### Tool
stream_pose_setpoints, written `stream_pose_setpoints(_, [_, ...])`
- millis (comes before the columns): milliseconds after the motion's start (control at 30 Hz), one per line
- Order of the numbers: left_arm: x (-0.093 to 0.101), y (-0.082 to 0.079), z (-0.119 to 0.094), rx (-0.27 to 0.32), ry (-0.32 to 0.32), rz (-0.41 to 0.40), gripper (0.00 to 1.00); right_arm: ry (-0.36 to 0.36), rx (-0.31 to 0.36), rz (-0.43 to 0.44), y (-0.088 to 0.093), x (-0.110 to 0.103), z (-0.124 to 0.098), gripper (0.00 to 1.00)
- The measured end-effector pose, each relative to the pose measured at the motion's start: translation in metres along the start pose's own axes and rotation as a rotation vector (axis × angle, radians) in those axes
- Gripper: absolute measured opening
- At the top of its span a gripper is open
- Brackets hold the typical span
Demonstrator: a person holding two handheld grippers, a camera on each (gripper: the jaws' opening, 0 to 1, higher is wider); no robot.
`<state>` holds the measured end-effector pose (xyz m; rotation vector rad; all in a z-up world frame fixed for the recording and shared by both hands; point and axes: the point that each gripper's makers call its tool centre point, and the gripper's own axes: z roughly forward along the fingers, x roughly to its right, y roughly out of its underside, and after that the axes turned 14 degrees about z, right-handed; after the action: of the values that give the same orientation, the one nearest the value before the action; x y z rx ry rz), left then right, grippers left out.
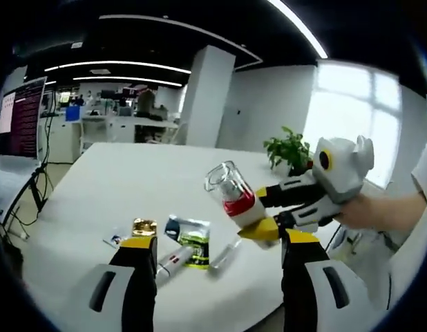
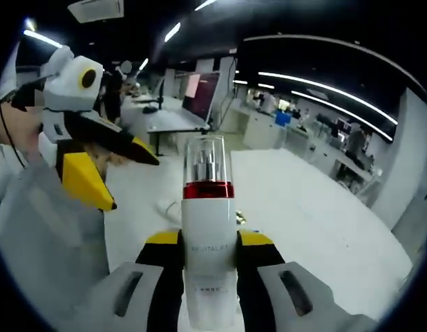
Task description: Arrange the skincare products in the storage area until every visible bottle or jar stands upright without overlapping.
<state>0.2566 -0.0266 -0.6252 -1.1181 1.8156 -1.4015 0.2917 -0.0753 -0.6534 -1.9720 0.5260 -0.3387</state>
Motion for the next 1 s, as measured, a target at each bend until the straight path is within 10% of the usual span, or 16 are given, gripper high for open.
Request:
stream_pose_setpoints(700, [0.033, -0.043, 0.012, 0.228, 0.058, -0.026, 0.47, 0.003, 0.123, 0.057, -0.019, -0.040, -0.023, 0.28])
stream_pose_setpoints(1000, [0.041, -0.043, 0.015, 0.229, 0.049, -0.083, 0.34, 0.009, 0.168, 0.069, -0.025, -0.041, -0.037, 0.27])
